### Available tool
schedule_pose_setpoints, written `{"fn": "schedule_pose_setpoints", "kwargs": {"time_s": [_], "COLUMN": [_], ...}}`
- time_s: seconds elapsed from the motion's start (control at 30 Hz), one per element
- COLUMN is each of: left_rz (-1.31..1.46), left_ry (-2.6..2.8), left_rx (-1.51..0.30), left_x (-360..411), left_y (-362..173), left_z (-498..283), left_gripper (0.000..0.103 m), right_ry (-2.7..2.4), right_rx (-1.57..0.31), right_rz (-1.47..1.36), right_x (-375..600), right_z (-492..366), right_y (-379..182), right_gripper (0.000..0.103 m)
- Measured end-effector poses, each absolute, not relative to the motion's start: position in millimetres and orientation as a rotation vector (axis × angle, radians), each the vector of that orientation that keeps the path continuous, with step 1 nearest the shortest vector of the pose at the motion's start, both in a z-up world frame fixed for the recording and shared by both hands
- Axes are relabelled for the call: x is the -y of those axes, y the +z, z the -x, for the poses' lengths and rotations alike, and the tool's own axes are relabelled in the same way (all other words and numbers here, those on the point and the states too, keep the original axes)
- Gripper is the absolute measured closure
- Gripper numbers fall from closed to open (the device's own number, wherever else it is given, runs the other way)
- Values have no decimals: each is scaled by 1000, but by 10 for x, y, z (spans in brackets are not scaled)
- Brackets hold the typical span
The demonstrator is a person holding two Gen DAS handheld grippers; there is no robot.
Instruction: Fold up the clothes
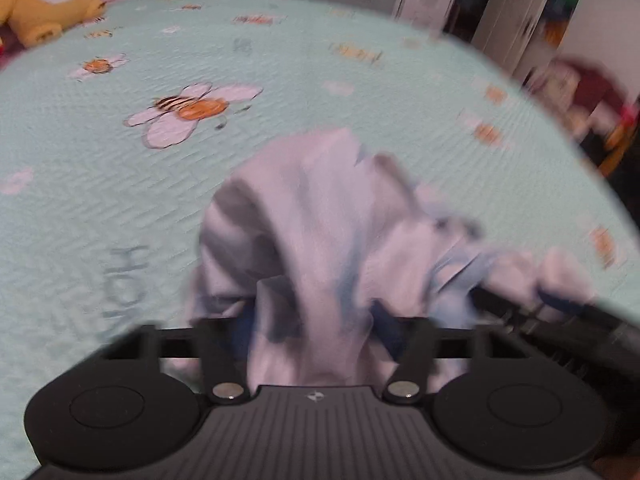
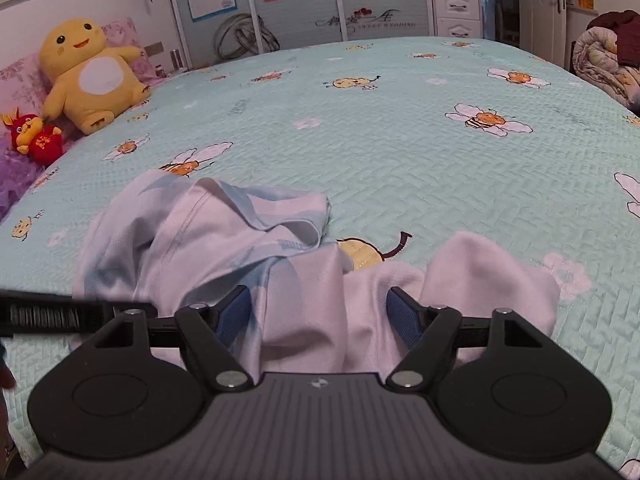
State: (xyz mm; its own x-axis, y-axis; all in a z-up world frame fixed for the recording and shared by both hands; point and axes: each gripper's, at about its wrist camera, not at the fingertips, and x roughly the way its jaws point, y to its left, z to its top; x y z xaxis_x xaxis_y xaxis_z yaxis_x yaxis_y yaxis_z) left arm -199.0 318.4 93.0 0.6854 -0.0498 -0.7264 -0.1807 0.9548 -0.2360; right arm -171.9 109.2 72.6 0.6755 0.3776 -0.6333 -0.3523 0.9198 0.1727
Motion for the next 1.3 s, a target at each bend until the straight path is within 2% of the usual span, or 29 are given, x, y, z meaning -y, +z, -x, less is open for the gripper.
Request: {"fn": "schedule_pose_setpoints", "kwargs": {"time_s": [0.03,0.07,0.1,0.2,0.33,0.4,0.53,0.63,0.73,0.77,0.8,0.83,0.87,1.07,1.13,1.23,1.3], "left_rz": [317,333,349,374,316,270,290,262,232,225,215,205,195,139,120,81,40], "left_ry": [67,59,51,35,35,57,63,61,75,81,91,101,111,88,74,55,53], "left_rx": [-794,-772,-750,-664,-601,-642,-828,-885,-881,-873,-858,-842,-826,-750,-733,-713,-715], "left_x": [-3205,-3226,-3247,-3331,-3373,-3355,-3424,-3383,-3400,-3416,-3428,-3438,-3449,-3378,-3338,-3254,-3146], "left_y": [983,1037,1091,1347,1591,1514,987,761,775,802,850,900,951,1163,1216,1270,1264], "left_z": [2018,2046,2074,2237,2518,2604,2677,2734,2777,2793,2823,2856,2888,2935,2929,2894,2824], "left_gripper": [84,89,91,92,92,93,94,94,92,89,82,77,67,56,50,45,45], "right_ry": [421,431,435,447,455,460,432,381,406,420,434,452,470,522,509,532,524], "right_rx": [-720,-719,-713,-692,-589,-591,-743,-822,-751,-714,-678,-648,-619,-601,-622,-651,-629], "right_rz": [-37,-38,-62,-141,-100,-56,-7,-88,-110,-101,-93,-84,-75,93,149,117,66], "right_x": [-1068,-1045,-986,-799,-641,-603,-542,-421,-437,-483,-530,-594,-660,-1210,-1346,-1406,-1295], "right_z": [1735,1752,1773,1837,2066,2147,2157,2160,2198,2203,2206,2172,2135,1756,1668,1566,1621], "right_y": [727,729,770,904,1213,1238,942,824,973,1040,1107,1131,1151,901,769,674,730], "right_gripper": [54,90,100,101,101,103,103,97,93,79,57,46,37,37,42,62,103]}}
